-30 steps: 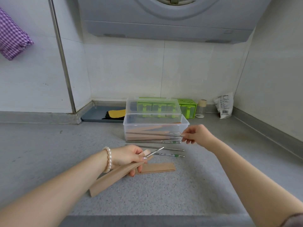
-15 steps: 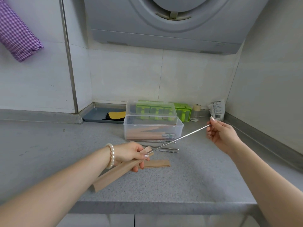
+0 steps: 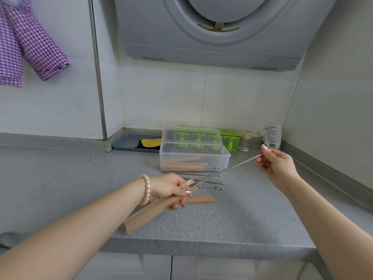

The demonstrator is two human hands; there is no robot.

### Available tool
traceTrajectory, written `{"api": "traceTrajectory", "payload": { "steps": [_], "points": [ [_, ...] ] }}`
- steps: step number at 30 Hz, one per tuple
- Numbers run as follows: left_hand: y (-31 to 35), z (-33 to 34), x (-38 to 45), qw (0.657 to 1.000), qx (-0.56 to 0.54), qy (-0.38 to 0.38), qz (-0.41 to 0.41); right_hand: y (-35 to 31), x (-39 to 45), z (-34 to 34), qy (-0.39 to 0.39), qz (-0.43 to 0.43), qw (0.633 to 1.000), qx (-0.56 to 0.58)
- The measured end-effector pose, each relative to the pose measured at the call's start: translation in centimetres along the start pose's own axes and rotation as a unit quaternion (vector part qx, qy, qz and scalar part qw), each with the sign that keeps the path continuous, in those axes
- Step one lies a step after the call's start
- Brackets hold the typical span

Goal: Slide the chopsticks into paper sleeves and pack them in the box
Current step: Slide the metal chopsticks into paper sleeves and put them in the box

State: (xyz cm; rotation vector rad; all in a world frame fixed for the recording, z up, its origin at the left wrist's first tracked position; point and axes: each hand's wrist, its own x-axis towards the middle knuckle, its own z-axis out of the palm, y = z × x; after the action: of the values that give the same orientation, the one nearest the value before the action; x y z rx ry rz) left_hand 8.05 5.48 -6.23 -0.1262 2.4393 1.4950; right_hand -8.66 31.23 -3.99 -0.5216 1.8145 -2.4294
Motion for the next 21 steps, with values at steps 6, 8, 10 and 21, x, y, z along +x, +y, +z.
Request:
{"api": "traceTrajectory", "payload": {
  "steps": [6,8,10,21],
  "points": [
    [0.6,0.5,-0.1,1.000,0.015,-0.021,0.015,-0.3,-0.8,1.2,-0.016,-0.011,0.995,-0.098],
    [0.8,0.9,0.0,0.999,0.006,-0.031,0.019,-0.1,-1.4,2.1,-0.038,-0.013,0.984,-0.176],
    [1.0,1.3,0.2,0.999,-0.010,-0.033,0.027,0.4,-2.4,3.3,-0.083,-0.009,0.965,-0.247],
    [0.7,0.9,0.1,0.998,-0.061,-0.014,0.015,2.4,-5.1,7.4,-0.262,0.046,0.913,-0.310]
  ]
}}
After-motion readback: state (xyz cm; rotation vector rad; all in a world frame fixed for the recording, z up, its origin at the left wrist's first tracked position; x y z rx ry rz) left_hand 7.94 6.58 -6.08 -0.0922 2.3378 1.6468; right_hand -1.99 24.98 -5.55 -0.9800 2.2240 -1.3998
